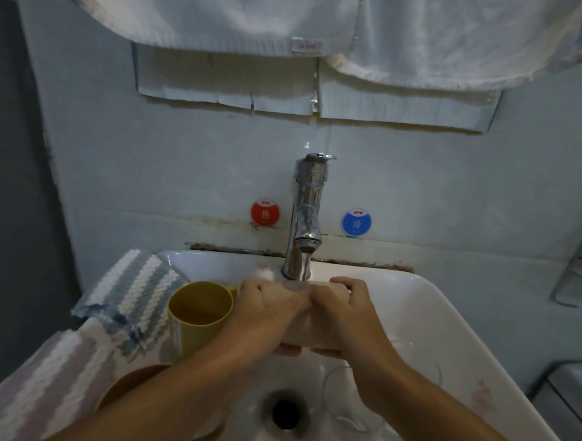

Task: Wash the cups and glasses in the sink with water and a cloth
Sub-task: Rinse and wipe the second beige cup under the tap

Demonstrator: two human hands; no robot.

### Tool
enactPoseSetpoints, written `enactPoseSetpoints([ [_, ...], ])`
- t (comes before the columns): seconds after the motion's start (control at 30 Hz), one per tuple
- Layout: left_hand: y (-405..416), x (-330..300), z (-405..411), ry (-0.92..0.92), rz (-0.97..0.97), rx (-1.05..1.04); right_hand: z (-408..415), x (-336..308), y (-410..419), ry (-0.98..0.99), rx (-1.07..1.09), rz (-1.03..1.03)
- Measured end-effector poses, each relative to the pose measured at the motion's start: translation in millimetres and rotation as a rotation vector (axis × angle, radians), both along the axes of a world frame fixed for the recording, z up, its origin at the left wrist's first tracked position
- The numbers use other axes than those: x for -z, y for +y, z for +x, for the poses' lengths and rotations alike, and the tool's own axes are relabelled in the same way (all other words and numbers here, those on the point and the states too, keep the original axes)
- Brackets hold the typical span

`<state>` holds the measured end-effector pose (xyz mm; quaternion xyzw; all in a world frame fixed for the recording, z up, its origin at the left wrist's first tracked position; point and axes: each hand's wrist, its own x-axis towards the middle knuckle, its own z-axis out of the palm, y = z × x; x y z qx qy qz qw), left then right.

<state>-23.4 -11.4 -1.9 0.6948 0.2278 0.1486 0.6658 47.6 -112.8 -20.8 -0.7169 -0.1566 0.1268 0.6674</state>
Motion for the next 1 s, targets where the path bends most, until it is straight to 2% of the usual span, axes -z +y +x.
enactPoseSetpoints([
  [0.23,6,0,5,-0.001,-0.051,-0.073,4,-5,1,0.038,0.044,0.015],
  [0.47,5,3,12,0.034,-0.013,-0.186,-3,-3,-2,-0.006,-0.065,-0.010],
  [0.57,5,5,11,0.023,-0.025,-0.163,-1,-3,-1,0.001,-0.024,-0.003],
  [0.7,1,4,9,0.013,0.057,-0.095,2,-1,-1,-0.023,0.031,-0.005],
  [0.8,1,5,8,0.072,0.081,-0.102,0,-1,-1,-0.023,-0.004,-0.004],
  [1.0,10,5,5,0.008,0.056,-0.085,-2,-5,0,0.035,-0.032,-0.016],
])
